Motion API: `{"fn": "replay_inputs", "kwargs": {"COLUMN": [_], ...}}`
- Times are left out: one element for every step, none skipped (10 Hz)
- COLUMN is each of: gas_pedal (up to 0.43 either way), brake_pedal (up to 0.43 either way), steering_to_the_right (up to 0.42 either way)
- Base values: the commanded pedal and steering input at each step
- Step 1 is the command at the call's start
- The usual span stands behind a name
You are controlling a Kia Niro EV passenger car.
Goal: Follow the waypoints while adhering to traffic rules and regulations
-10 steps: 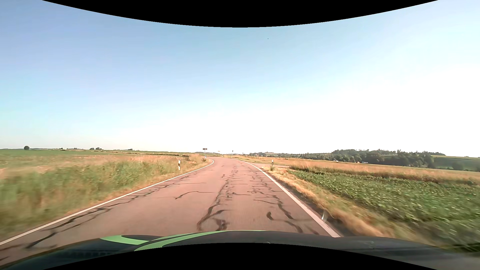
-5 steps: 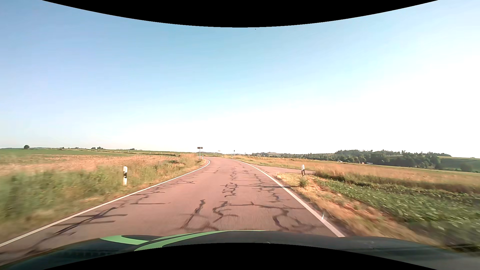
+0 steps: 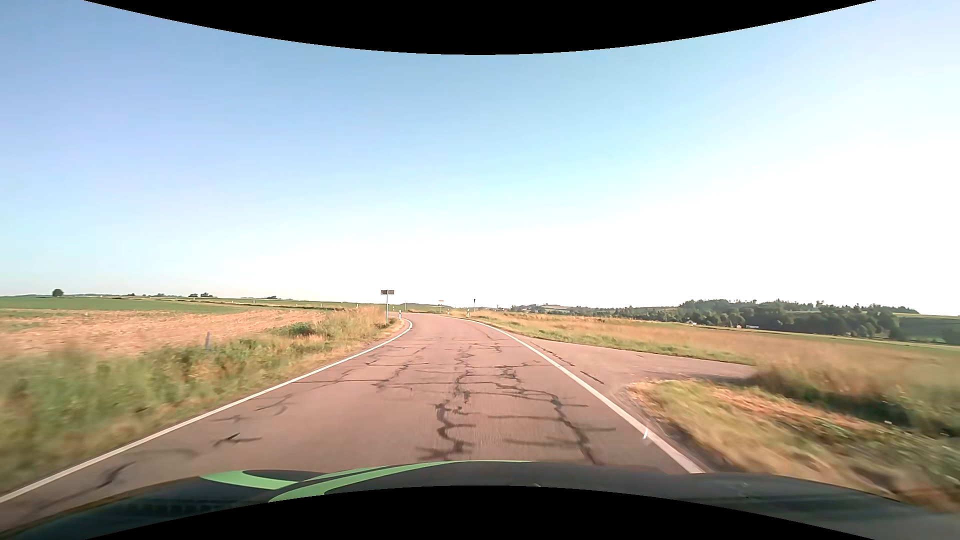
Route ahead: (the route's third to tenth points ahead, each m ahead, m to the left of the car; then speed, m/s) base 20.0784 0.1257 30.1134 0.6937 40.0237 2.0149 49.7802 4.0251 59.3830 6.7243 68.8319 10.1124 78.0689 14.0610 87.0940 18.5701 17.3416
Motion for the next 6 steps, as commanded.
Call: {"fn": "replay_inputs", "kwargs": {"gas_pedal": [0.079, 0.079, 0.079, 0.087, 0.087, 0.098], "brake_pedal": [0.0, 0.0, 0.0, 0.0, 0.0, 0.0], "steering_to_the_right": [-0.01, -0.012, -0.014, -0.014, -0.014, -0.013]}}
